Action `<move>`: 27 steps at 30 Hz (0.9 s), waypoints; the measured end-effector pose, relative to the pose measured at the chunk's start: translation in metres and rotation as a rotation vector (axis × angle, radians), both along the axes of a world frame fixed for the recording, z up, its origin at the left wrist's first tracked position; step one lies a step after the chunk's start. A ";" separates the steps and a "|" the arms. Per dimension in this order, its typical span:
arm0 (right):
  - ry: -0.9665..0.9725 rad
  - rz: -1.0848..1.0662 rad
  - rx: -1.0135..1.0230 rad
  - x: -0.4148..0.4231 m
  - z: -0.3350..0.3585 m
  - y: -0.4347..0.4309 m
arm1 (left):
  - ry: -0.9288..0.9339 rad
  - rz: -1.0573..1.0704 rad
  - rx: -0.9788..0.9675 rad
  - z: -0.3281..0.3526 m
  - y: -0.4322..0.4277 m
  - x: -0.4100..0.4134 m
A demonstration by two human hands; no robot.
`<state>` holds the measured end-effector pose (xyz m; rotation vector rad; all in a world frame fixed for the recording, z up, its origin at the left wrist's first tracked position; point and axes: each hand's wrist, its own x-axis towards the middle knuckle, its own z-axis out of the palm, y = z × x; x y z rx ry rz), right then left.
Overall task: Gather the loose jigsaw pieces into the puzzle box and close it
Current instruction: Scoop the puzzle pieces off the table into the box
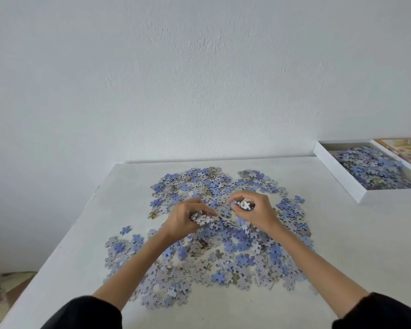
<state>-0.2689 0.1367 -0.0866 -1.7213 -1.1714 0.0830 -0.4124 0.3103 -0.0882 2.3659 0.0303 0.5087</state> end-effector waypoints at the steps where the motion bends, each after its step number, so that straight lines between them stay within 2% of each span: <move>1: 0.009 0.011 0.010 0.001 0.004 0.000 | -0.017 -0.013 -0.019 0.005 -0.001 0.001; 5: 0.029 0.022 0.041 0.001 0.018 0.001 | 0.016 -0.012 -0.051 0.016 0.000 0.005; 10: 0.054 0.001 0.052 0.000 0.020 0.002 | 0.406 0.039 -0.054 0.019 0.007 0.012; 12: 0.045 -0.005 0.047 -0.003 0.018 0.003 | 0.490 0.015 -0.115 0.019 0.013 0.011; 16: 0.064 -0.008 0.022 -0.007 0.013 0.005 | 0.602 -0.080 -0.087 0.025 0.021 0.006; 20: 0.065 -0.016 0.019 -0.010 0.010 0.008 | 0.486 -0.115 -0.074 0.029 0.019 0.004; 27: 0.056 -0.024 0.027 -0.007 0.017 0.010 | 0.102 -0.155 0.024 0.031 0.011 0.004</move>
